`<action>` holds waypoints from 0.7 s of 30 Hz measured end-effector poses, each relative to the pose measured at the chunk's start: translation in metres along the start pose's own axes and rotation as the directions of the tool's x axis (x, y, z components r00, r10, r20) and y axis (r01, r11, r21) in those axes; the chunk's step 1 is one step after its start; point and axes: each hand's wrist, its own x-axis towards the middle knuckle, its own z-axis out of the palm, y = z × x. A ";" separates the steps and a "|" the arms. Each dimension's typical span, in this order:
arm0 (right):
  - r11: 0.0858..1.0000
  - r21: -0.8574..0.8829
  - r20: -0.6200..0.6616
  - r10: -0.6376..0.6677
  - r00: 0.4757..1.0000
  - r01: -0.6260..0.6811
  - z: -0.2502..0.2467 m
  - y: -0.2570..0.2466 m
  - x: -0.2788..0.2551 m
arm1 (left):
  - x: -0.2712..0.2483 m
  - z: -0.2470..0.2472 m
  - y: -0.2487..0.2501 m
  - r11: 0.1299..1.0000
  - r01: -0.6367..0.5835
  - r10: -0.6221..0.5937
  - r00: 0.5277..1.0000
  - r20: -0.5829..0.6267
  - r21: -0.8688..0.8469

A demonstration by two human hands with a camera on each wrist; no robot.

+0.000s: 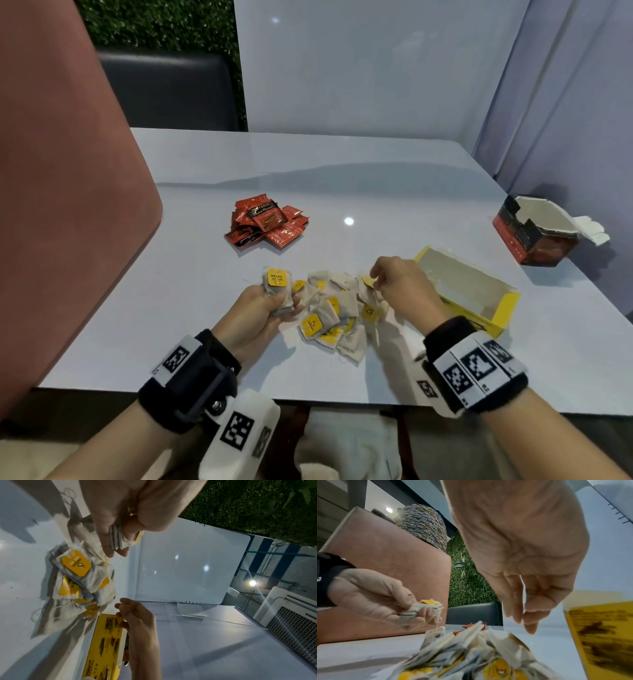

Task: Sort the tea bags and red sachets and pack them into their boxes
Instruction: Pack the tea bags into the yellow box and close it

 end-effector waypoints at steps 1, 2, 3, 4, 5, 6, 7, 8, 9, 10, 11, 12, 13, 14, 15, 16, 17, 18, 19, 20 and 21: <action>0.999 -0.048 0.016 0.006 1.000 -0.005 -0.001 0.001 0.002 | 0.001 0.001 -0.001 1.000 0.003 -0.003 1.000 0.005 0.021; 0.995 -0.103 0.041 0.004 0.999 0.000 0.000 0.001 0.003 | 0.001 0.003 -0.002 0.999 0.007 -0.008 1.000 0.012 0.042; 0.987 -0.161 0.069 -0.008 0.998 0.019 0.002 0.000 0.003 | 0.002 0.004 -0.002 0.998 0.009 -0.010 1.000 0.018 0.055; 0.974 -0.221 0.088 -0.029 0.996 0.048 0.005 -0.001 0.003 | 0.002 0.006 -0.003 0.998 0.007 -0.008 1.000 0.016 0.060; 0.959 -0.275 0.099 -0.049 0.994 0.075 0.008 -0.002 0.002 | 0.002 0.007 -0.003 0.998 0.006 -0.006 1.000 0.008 0.058; 0.946 -0.310 0.103 -0.063 0.993 0.092 0.012 -0.002 0.001 | 0.002 0.008 -0.002 0.999 0.010 -0.010 1.000 -0.002 0.045; 0.939 -0.328 0.102 -0.071 0.992 0.101 0.014 -0.002 0.001 | 0.003 0.008 -0.001 1.000 0.016 -0.016 1.000 -0.013 0.026; 0.937 -0.333 0.091 -0.076 0.993 0.103 0.015 -0.002 0.001 | 0.004 0.008 0.001 1.000 0.024 -0.024 0.999 -0.024 0.005; 0.939 -0.328 0.074 -0.080 0.994 0.101 0.014 -0.002 0.000 | 0.004 0.008 0.002 0.999 0.031 -0.032 0.999 -0.030 -0.016; 0.944 -0.317 0.052 -0.079 0.996 0.091 0.013 -0.001 0.000 | 0.004 0.007 0.003 0.999 0.039 -0.040 0.999 -0.032 -0.035; 0.950 -0.302 0.023 -0.076 0.997 0.080 0.010 0.000 0.000 | 0.004 0.007 0.004 0.997 0.047 -0.049 0.998 -0.032 -0.053; 0.954 -0.292 -0.002 -0.074 0.997 0.070 0.007 0.000 -0.001 | 0.004 0.008 0.005 0.996 0.059 -0.061 0.998 -0.029 -0.071; 0.956 -0.287 -0.021 -0.069 0.997 0.060 0.003 -0.001 -0.003 | 0.004 0.008 0.006 0.993 0.076 -0.078 0.997 -0.022 -0.088; 0.956 -0.289 -0.041 -0.067 0.997 0.053 -0.001 -0.002 -0.005 | 0.002 0.010 0.006 0.990 0.096 -0.098 0.995 -0.013 -0.104; 0.955 -0.293 -0.072 -0.077 0.994 0.053 -0.004 -0.003 -0.007 | 0.001 0.012 0.006 0.986 0.117 -0.118 0.993 -0.001 -0.119; 0.949 -0.309 -0.116 -0.103 0.988 0.062 -0.008 -0.005 -0.009 | -0.001 0.015 0.007 0.981 0.137 -0.137 0.990 0.011 -0.135; 0.943 -0.325 -0.169 -0.136 0.976 0.075 -0.011 -0.010 -0.011 | -0.002 0.017 0.007 0.975 0.159 -0.157 0.987 0.026 -0.153; 0.936 -0.338 -0.235 -0.185 0.954 0.098 -0.015 -0.018 -0.014 | -0.003 0.019 0.007 0.970 0.179 -0.175 0.984 0.041 -0.167; 0.927 -0.355 -0.298 -0.235 0.925 0.121 -0.018 -0.027 -0.018 | -0.004 0.021 0.007 0.967 0.192 -0.185 0.981 0.055 -0.168; 0.914 -0.374 -0.357 -0.299 0.885 0.158 -0.021 -0.037 -0.022 | -0.004 0.022 0.007 0.967 0.199 -0.190 0.979 0.070 -0.161; 0.896 -0.397 -0.374 -0.354 0.857 0.197 -0.023 -0.048 -0.028 | -0.004 0.022 0.006 0.966 0.203 -0.191 0.977 0.091 -0.157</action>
